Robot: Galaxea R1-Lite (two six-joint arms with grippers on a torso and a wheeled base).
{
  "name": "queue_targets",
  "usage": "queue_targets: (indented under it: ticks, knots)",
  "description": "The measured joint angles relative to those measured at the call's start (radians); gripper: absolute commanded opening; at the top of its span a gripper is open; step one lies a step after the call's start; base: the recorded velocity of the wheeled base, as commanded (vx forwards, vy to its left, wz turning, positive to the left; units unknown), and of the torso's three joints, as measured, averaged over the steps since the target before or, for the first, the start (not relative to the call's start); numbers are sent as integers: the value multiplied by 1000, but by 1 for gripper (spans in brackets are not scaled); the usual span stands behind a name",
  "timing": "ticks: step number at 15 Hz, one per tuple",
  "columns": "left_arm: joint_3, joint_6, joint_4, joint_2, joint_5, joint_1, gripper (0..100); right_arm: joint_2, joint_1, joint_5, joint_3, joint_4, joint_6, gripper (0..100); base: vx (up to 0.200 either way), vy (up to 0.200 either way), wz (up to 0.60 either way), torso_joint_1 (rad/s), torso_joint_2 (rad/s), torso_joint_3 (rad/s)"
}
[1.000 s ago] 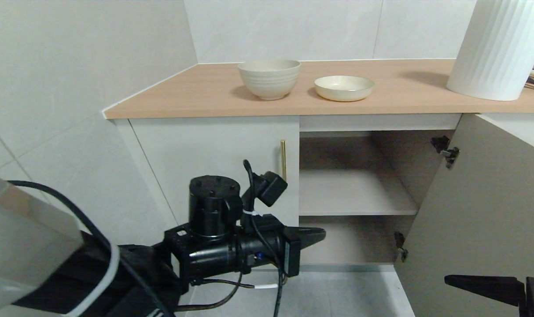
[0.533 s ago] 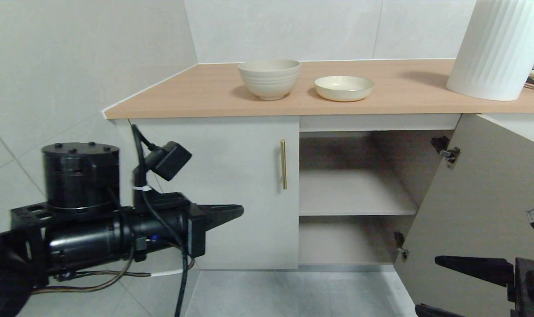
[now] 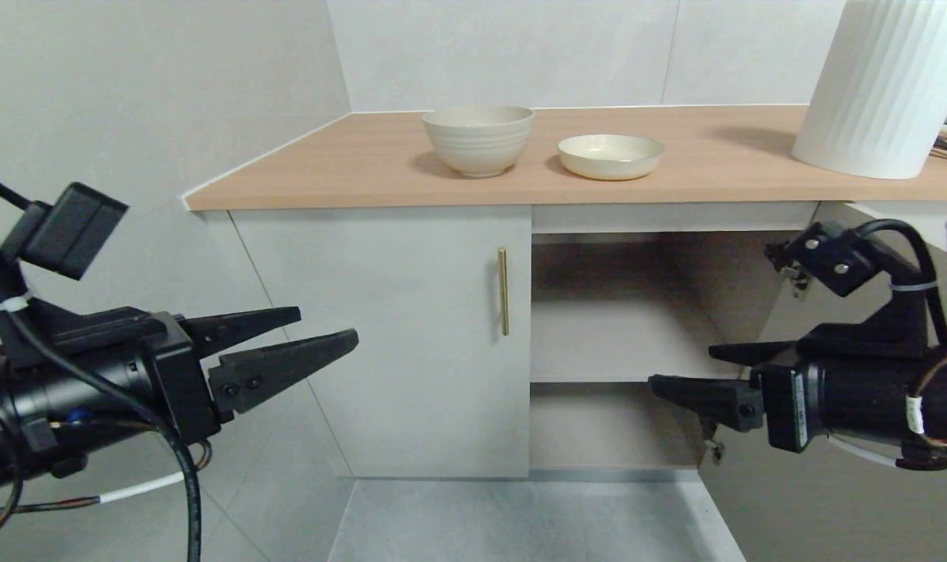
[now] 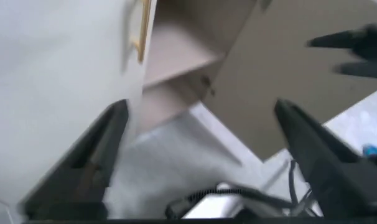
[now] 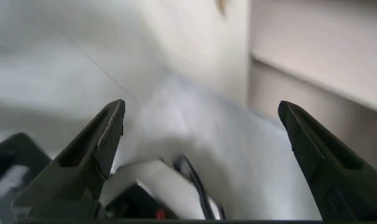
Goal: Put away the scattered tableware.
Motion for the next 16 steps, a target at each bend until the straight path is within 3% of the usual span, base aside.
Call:
queue_targets:
  ticks: [2, 5, 16]
  knots:
    - [-4, 0, 1, -15, 2, 5, 100, 26, -14, -42, -80, 116, 28, 100, 0, 0, 0, 0, 0, 0]
    - [-16, -1, -1, 3, 3, 13, 100, 32, -19, -53, -117, 128, 71, 100, 0, 0, 0, 0, 0, 0]
    - [-25, 1, -7, 12, 3, 16, 100, 32, -24, -49, -82, 109, 63, 100, 182, 0, 0, 4, 0, 2]
